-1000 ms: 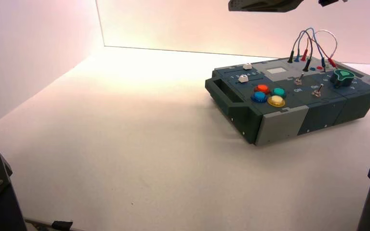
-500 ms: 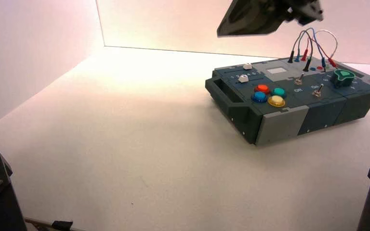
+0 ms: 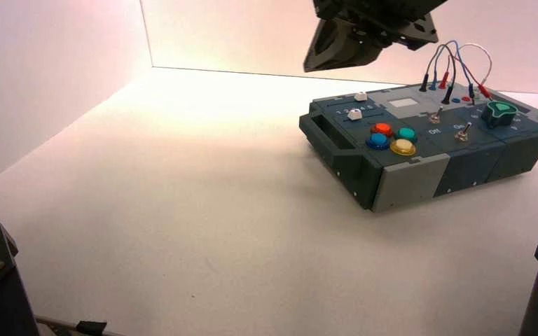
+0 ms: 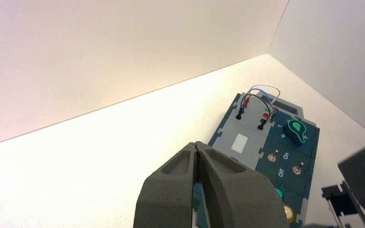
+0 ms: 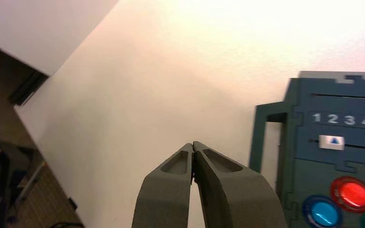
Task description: Move the bottom slider to position 4.
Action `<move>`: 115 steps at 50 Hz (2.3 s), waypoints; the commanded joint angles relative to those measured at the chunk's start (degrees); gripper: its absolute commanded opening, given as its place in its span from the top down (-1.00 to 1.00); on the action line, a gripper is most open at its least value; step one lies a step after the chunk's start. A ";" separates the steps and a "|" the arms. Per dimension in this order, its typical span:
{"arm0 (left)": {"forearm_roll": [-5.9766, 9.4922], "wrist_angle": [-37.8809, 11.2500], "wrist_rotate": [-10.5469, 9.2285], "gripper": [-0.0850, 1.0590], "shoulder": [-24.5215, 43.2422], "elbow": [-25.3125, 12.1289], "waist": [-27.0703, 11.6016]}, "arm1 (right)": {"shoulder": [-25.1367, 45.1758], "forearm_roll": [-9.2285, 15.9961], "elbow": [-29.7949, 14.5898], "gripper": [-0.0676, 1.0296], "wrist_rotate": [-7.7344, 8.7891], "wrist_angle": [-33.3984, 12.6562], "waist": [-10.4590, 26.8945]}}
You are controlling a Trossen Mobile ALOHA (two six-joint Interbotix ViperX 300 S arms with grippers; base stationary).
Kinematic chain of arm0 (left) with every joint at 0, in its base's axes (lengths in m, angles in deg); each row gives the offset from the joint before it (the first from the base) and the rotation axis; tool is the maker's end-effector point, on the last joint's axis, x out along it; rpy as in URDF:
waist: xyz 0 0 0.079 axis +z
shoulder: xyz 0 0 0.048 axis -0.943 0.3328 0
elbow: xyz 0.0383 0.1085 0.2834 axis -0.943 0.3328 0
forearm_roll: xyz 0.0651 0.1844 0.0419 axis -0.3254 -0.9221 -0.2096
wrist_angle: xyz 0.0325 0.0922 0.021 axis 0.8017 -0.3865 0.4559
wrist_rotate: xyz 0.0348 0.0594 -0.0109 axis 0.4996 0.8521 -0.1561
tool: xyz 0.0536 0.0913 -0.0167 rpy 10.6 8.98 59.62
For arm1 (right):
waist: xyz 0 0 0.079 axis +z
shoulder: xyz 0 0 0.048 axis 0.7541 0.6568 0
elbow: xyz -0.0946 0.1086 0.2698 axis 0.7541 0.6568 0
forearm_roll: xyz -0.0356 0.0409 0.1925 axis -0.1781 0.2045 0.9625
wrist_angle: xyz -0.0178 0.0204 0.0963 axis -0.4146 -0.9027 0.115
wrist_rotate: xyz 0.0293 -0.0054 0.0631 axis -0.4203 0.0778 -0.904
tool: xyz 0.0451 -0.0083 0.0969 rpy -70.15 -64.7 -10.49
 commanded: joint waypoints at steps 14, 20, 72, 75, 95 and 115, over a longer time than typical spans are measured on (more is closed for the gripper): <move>-0.35 0.62 0.26 0.90 -0.26 -1.32 0.09 | 1.14 0.09 -1.14 0.92 -0.18 -0.18 -2.29; -0.35 0.62 0.26 0.90 -0.26 -1.23 0.00 | 3.16 0.18 -1.58 0.92 -0.18 -1.49 -3.87; -0.70 0.62 1.67 0.90 0.18 -1.05 0.26 | 11.43 -1.23 -5.36 0.92 0.44 -2.11 -10.90; -0.70 0.62 1.76 0.90 0.18 -0.97 0.26 | 11.78 -1.23 -5.27 0.92 0.44 -2.11 -11.16; -0.70 0.62 1.67 0.90 0.18 -0.79 0.26 | 16.70 -1.23 -5.63 0.92 0.44 -2.64 -12.83; -0.70 0.62 1.76 0.90 0.35 -1.05 0.35 | 17.58 -2.64 -7.29 0.92 0.70 -2.37 -14.24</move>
